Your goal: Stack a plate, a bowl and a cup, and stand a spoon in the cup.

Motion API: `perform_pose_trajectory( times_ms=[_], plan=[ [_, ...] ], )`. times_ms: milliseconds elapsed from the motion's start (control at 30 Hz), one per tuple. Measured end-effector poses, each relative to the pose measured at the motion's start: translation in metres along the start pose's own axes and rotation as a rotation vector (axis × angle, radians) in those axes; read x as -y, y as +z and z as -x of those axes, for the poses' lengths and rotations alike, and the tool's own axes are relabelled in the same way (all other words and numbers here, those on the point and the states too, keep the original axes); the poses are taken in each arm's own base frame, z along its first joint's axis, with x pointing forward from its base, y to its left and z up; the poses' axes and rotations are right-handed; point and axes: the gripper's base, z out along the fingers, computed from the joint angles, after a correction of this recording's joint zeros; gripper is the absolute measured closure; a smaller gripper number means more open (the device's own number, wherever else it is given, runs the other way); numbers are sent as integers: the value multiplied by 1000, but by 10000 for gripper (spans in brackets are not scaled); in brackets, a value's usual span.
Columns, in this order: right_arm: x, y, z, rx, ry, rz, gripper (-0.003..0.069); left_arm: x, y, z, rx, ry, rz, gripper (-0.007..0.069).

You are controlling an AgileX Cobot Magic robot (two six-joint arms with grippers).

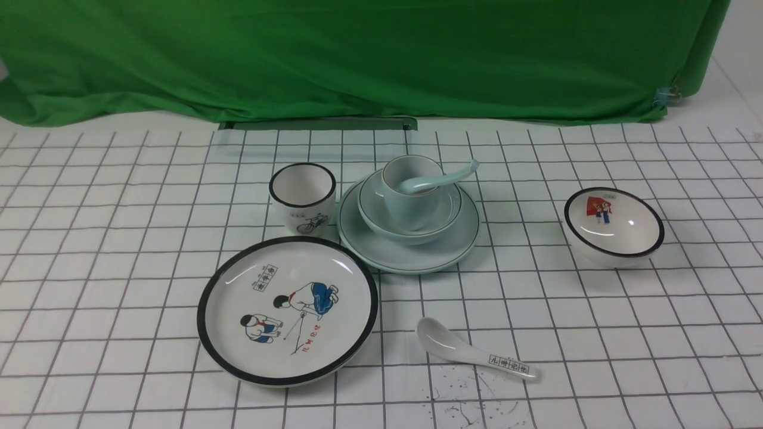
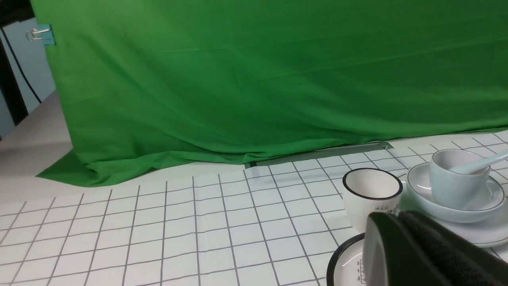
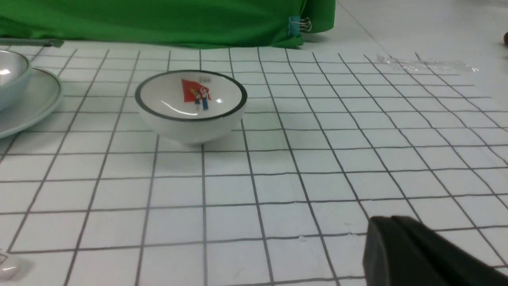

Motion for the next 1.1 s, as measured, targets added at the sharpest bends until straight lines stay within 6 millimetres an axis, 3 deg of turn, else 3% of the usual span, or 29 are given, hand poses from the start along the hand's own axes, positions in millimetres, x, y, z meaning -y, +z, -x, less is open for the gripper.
perform_pose_trajectory(
  times_ms=[1100],
  plan=[
    [0, 0, -1, -8, 5, -1, 581, 0, 0, 0, 0, 0, 0, 653]
  ],
)
